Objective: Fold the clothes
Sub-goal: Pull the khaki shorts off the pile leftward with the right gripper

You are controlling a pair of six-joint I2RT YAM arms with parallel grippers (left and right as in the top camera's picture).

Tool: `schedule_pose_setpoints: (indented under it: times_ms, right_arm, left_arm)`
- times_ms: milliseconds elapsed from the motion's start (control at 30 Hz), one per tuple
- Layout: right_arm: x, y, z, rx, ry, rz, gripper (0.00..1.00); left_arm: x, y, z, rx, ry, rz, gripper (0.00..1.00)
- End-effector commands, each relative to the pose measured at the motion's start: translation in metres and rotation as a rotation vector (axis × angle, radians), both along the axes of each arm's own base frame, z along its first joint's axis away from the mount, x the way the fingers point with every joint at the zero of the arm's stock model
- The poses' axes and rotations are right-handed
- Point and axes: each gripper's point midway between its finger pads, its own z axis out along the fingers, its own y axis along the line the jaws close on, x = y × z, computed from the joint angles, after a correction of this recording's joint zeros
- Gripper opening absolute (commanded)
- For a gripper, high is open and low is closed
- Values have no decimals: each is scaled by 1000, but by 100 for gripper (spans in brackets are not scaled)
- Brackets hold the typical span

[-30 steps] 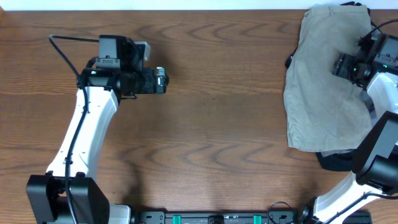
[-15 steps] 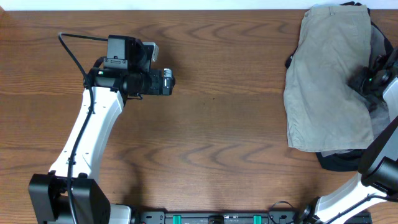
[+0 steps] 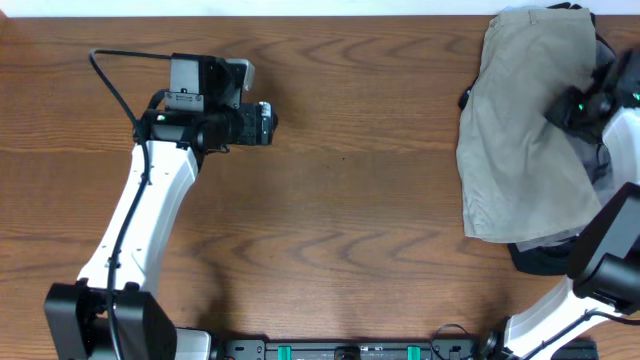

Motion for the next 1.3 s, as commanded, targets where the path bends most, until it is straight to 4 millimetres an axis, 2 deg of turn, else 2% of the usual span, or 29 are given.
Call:
schedule_pose_setpoints:
  times_ms: [0, 33, 133, 233, 400, 500, 600, 667, 767, 933, 967, 1000, 1033, 1067, 1167, 1200, 1267]
  right_arm:
    - [30, 73, 67, 56, -180, 231, 1]
    - [33, 89, 74, 65, -196, 267, 2]
    - [38, 163, 96, 78, -245, 424, 2]
    - [36, 229, 107, 72, -282, 554, 2]
    - [13, 333, 103, 52, -269, 707, 1]
    - [-10, 384, 94, 58, -246, 811, 2]
    - [-34, 423, 84, 67, -215, 901, 2]
    - [-51, 442, 78, 69, -187, 951, 1]
    - [-74, 459, 72, 55, -151, 1029, 1]
    - [-111, 485, 70, 126, -117, 1204, 3]
    - [-118, 488, 71, 141, -116, 1240, 9]
    - [-121, 489, 73, 148, -115, 1256, 23]
    - [-121, 487, 75, 139, -117, 1252, 52]
    - [-116, 481, 77, 118, -122, 1231, 67]
    - [-89, 446, 91, 25, -157, 1082, 89]
    - [-76, 427, 102, 1, -182, 1007, 95]
    - [-59, 400, 118, -24, -222, 915, 96]
  left_arm:
    - [-2, -1, 28, -13, -86, -9, 77]
    - [-2, 0, 35, -15, -107, -6, 77]
    - [-5, 7, 54, -19, -158, 10, 77]
    - [-11, 19, 73, -20, -202, 37, 77]
    - [-23, 46, 92, -15, -234, 105, 77]
    - [-29, 63, 93, -9, -222, 153, 77]
    - [-32, 81, 90, -3, -199, 202, 77]
    - [-33, 90, 88, -2, -189, 228, 77]
    - [-34, 99, 87, 1, -188, 252, 78]
    - [-30, 102, 89, 2, -201, 256, 78]
    - [-29, 102, 89, 2, -204, 257, 78]
    - [-27, 102, 89, 2, -207, 257, 78]
    - [-25, 102, 89, 2, -210, 256, 83]
    - [-23, 103, 89, 1, -215, 257, 86]
    - [-14, 101, 92, -17, -239, 258, 90]
    - [-11, 97, 94, -26, -254, 245, 91]
    - [-6, 88, 98, -53, -277, 209, 91]
